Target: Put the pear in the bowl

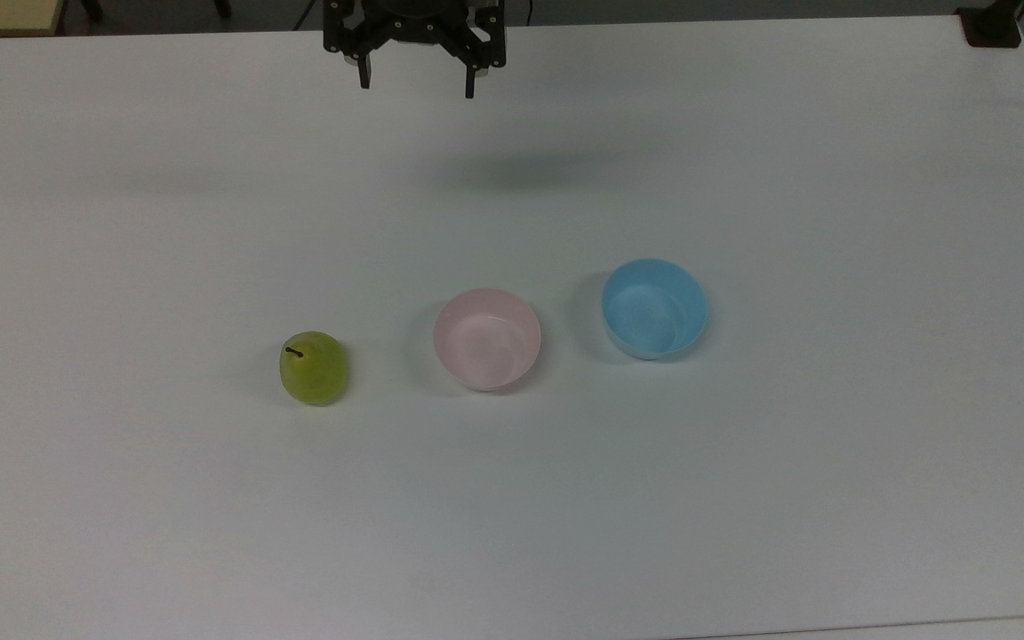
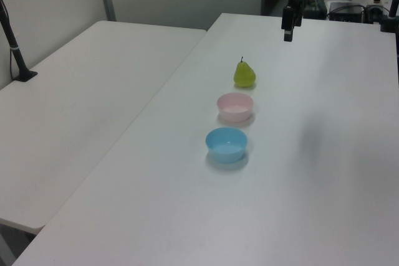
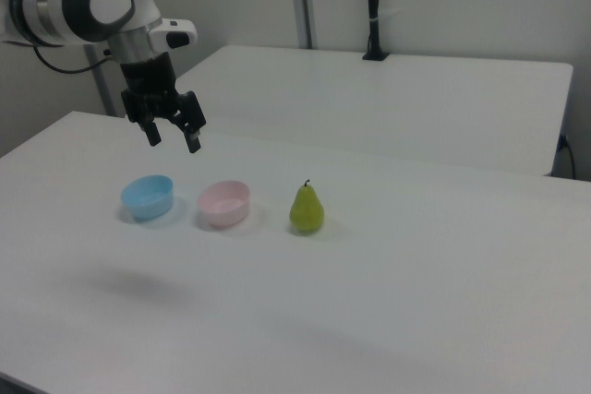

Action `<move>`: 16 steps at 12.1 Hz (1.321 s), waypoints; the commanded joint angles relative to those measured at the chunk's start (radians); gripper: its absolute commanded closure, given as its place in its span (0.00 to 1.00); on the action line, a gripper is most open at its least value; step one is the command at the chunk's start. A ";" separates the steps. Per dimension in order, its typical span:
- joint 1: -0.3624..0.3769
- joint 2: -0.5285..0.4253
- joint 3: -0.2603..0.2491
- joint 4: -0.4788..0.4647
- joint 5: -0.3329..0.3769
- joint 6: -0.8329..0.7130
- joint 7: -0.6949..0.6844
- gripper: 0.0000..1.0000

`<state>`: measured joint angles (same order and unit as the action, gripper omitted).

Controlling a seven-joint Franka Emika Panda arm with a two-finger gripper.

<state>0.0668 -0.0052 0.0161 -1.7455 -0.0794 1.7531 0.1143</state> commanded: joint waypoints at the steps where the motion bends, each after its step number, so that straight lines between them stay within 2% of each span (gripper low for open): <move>1: 0.004 -0.019 -0.007 -0.014 0.018 -0.030 -0.010 0.00; 7: -0.001 -0.015 -0.007 -0.014 0.018 -0.024 -0.015 0.00; 10: -0.047 0.005 -0.007 -0.005 0.018 -0.003 -0.126 0.00; 14: -0.119 0.082 -0.007 0.021 0.018 0.132 -0.146 0.00; 16: -0.139 0.158 -0.008 0.049 0.004 0.208 -0.150 0.00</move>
<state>-0.0551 0.0698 0.0128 -1.7398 -0.0793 1.8870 -0.0100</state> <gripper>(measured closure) 0.000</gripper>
